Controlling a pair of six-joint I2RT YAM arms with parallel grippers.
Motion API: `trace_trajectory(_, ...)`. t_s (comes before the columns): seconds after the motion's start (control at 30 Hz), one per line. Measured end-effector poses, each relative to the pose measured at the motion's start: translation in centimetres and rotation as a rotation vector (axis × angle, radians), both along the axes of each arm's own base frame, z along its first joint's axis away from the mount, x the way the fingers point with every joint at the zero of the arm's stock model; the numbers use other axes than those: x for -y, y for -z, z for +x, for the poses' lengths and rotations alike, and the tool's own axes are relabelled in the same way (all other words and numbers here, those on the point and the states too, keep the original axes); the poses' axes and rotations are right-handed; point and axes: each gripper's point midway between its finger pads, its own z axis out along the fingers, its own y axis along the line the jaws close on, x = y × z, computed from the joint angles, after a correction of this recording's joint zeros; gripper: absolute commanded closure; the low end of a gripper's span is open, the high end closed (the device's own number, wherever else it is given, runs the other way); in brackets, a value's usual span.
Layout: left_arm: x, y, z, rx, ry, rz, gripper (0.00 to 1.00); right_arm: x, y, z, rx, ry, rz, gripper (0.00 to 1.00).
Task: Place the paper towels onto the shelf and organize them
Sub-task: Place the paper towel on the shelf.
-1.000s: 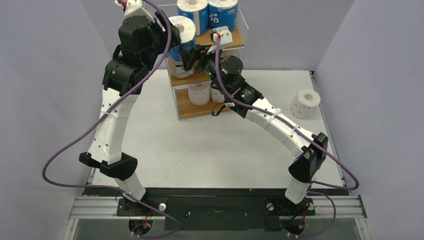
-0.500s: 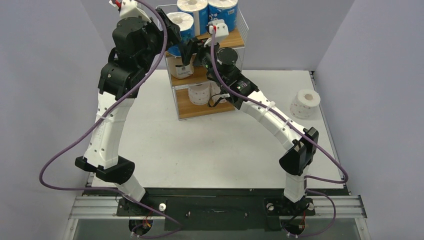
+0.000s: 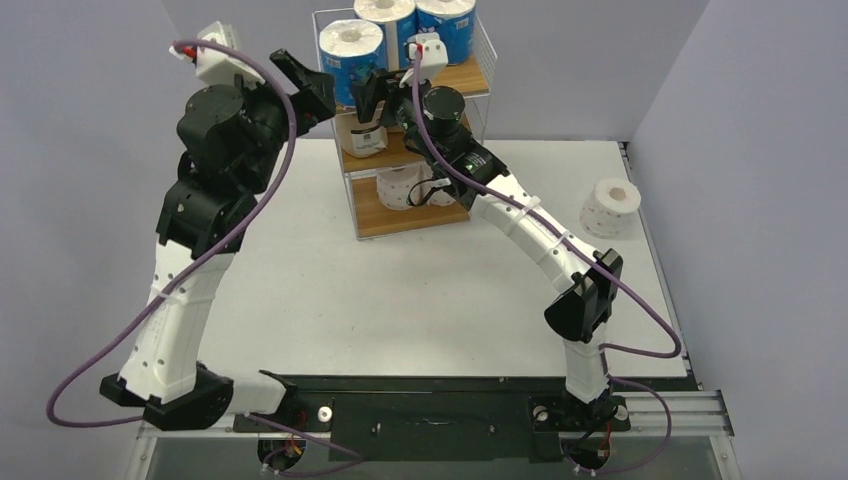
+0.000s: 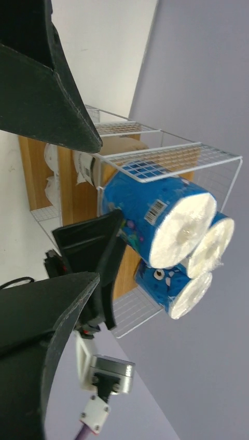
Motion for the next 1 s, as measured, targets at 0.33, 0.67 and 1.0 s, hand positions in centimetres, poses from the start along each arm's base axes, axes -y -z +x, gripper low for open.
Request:
trace_trajectory(0.33, -3.5, 8.0, -5.0, -0.051, -0.062, -0.022, 0.16, -0.9, 0.1, 1.0, -0.011, 0.003, 0.03, 0.37)
trace_trajectory(0.67, -6.1, 13.6, -7.9, -0.089, -0.125, -0.011, 0.15, -0.9, 0.5, 0.8, -0.02, -0.003, 0.039, 0.35)
trace_trajectory(1.0, -7.1, 16.7, -9.7, -0.106, -0.131, -0.002, 0.15, 3.5, -0.1, -2.7, -0.029, -0.019, 0.03, 0.53)
